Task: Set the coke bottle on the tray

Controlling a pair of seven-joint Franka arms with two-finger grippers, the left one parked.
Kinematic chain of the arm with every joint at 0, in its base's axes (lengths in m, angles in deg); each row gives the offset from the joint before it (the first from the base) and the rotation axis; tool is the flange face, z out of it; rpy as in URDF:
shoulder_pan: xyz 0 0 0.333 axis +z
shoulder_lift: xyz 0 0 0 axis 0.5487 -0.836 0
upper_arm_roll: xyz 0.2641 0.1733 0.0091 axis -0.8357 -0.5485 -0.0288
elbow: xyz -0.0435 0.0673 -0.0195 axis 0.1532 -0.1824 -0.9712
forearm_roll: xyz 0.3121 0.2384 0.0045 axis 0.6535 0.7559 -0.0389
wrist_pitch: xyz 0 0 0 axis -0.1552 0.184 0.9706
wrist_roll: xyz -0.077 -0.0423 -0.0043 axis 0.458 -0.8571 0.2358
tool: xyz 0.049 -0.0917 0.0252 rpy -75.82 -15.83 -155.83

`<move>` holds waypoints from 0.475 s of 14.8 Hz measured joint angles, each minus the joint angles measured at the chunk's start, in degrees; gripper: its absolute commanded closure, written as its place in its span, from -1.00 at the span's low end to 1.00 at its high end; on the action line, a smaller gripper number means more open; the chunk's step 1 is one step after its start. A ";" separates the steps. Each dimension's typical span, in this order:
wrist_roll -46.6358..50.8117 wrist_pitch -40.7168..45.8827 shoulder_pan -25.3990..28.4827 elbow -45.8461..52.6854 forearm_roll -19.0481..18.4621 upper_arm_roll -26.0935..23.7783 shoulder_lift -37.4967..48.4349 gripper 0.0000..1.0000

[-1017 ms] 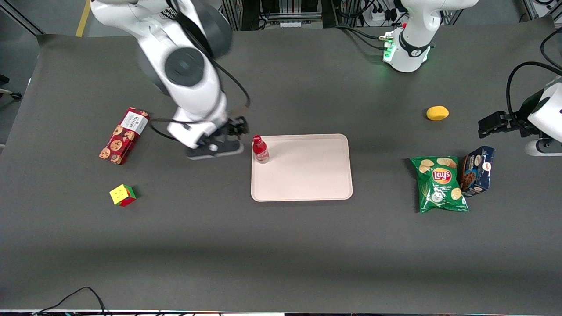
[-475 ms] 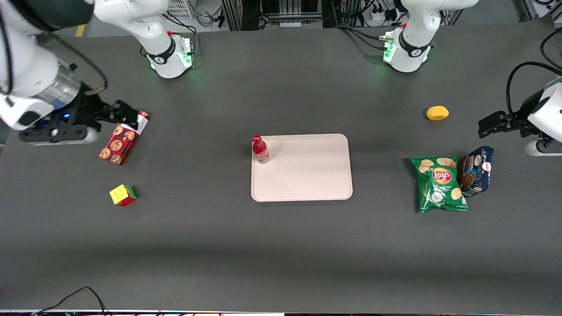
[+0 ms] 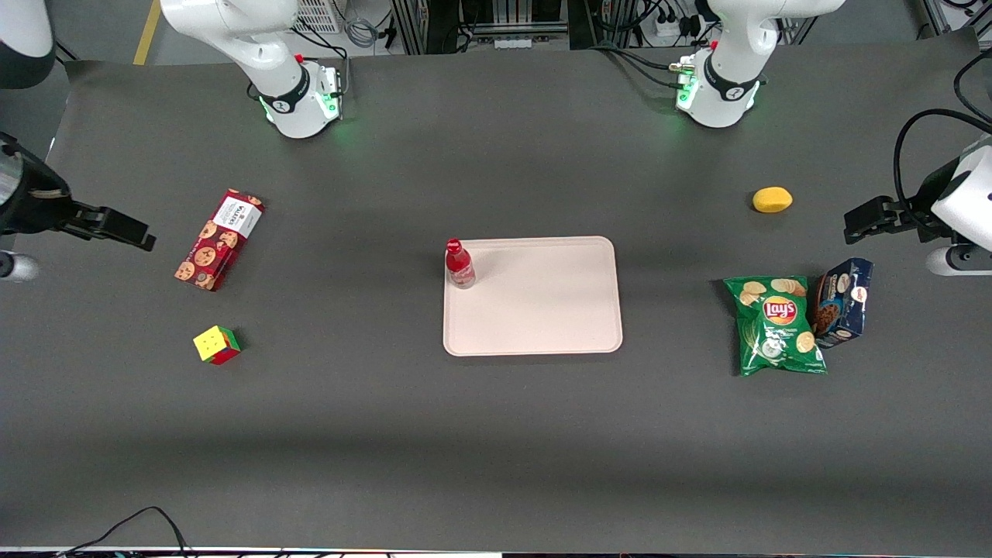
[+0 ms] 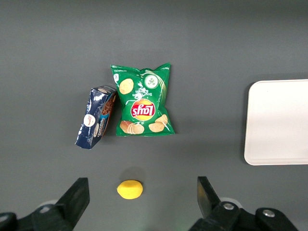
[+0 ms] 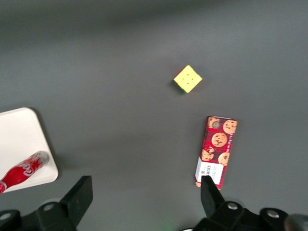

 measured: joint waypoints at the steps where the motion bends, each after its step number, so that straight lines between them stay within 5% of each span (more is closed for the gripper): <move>1: 0.00 0.00 -0.17 0.09 -0.12 0.80 0.13 -1.00; 7: -0.11 -0.01 -0.80 0.19 -0.28 1.96 0.40 -1.00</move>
